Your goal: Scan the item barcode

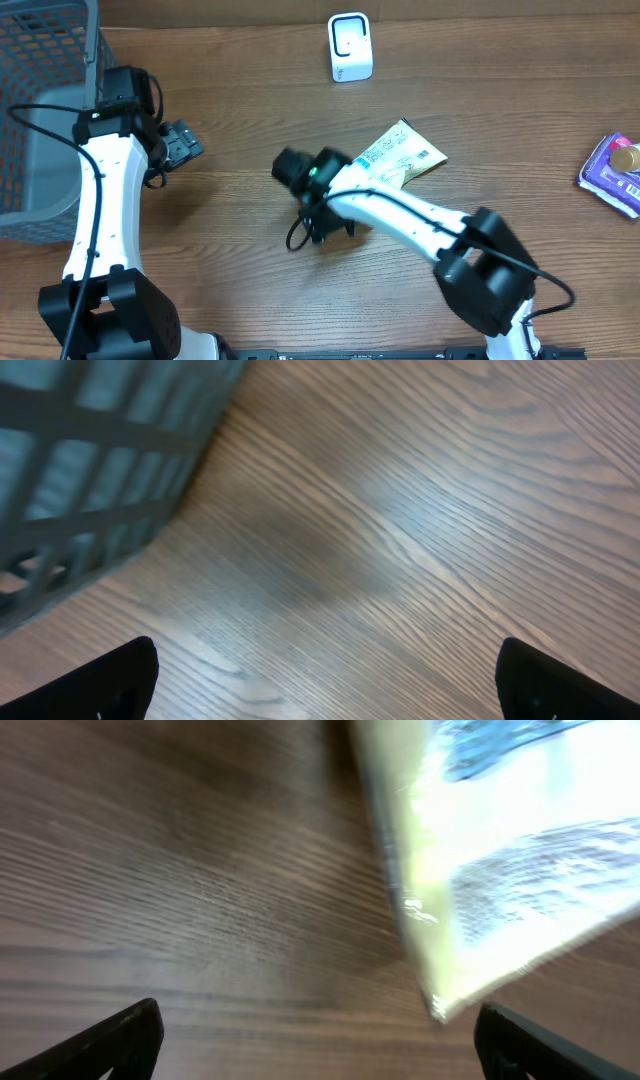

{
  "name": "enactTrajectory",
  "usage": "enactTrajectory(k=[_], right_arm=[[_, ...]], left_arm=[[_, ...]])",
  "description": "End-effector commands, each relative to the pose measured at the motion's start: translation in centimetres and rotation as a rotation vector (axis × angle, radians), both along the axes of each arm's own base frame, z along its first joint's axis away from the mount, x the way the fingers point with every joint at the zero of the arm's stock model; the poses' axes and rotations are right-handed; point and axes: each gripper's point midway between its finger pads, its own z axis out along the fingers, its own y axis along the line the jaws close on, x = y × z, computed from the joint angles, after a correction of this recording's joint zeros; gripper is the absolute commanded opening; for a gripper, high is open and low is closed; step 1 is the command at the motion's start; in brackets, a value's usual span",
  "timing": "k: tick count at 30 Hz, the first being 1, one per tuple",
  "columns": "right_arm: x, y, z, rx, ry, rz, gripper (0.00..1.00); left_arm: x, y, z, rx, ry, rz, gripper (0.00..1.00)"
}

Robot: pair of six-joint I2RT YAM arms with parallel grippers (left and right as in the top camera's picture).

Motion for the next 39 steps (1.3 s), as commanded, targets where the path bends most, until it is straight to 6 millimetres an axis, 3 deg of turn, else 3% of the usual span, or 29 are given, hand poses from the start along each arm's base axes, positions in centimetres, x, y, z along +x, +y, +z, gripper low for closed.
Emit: enactTrajectory(k=[1,4,9,15,21,23,25,26,27,29,30,34,39], right_arm=[[2.2,0.2,7.9,0.226,-0.060,-0.181,1.00],[3.6,-2.4,11.2,0.326,-0.051,-0.361,1.00],[5.8,-6.1,12.3,0.537,0.114,-0.547,1.00],[8.1,-10.2,9.3,0.734,0.212,-0.600,1.00],[7.5,-15.0,4.0,0.762,0.263,-0.747,1.00],[7.2,-15.5,3.4,0.807,0.278,-0.730,0.99],[7.3,-15.2,3.9,0.900,0.285,-0.670,0.90],[7.6,-14.8,4.5,0.957,0.279,-0.625,0.80],[8.0,-14.3,5.3,1.027,0.268,-0.575,0.65],[9.0,-13.4,6.5,1.121,0.240,-0.514,0.10],[9.6,-13.3,6.8,1.143,0.212,-0.489,0.04],[11.4,-12.4,7.5,1.185,0.124,-0.395,0.04],[12.3,-11.2,6.4,1.209,0.084,-0.325,0.04]], left_arm=[[0.8,-2.2,0.1,-0.034,-0.012,-0.080,1.00],[1.1,-4.1,0.0,-0.050,-0.010,-0.155,1.00],[1.8,-9.5,0.1,-0.123,-0.027,-0.354,1.00],[2.2,-16.8,0.5,-0.162,-0.070,-0.650,1.00],[2.0,-21.2,0.9,-0.153,-0.104,-0.787,1.00],[1.9,-22.2,1.0,-0.153,-0.113,-0.814,1.00],[2.0,-23.1,1.1,-0.154,-0.128,-0.834,1.00],[2.1,-23.4,1.2,-0.154,-0.138,-0.843,1.00],[2.2,-23.9,1.3,-0.153,-0.149,-0.853,1.00],[2.4,-24.5,1.5,-0.153,-0.168,-0.866,1.00],[2.6,-24.6,1.7,-0.152,-0.179,-0.869,1.00],[3.2,-24.9,2.0,-0.159,-0.208,-0.846,1.00],[3.3,-24.9,2.0,-0.160,-0.212,-0.844,1.00]])
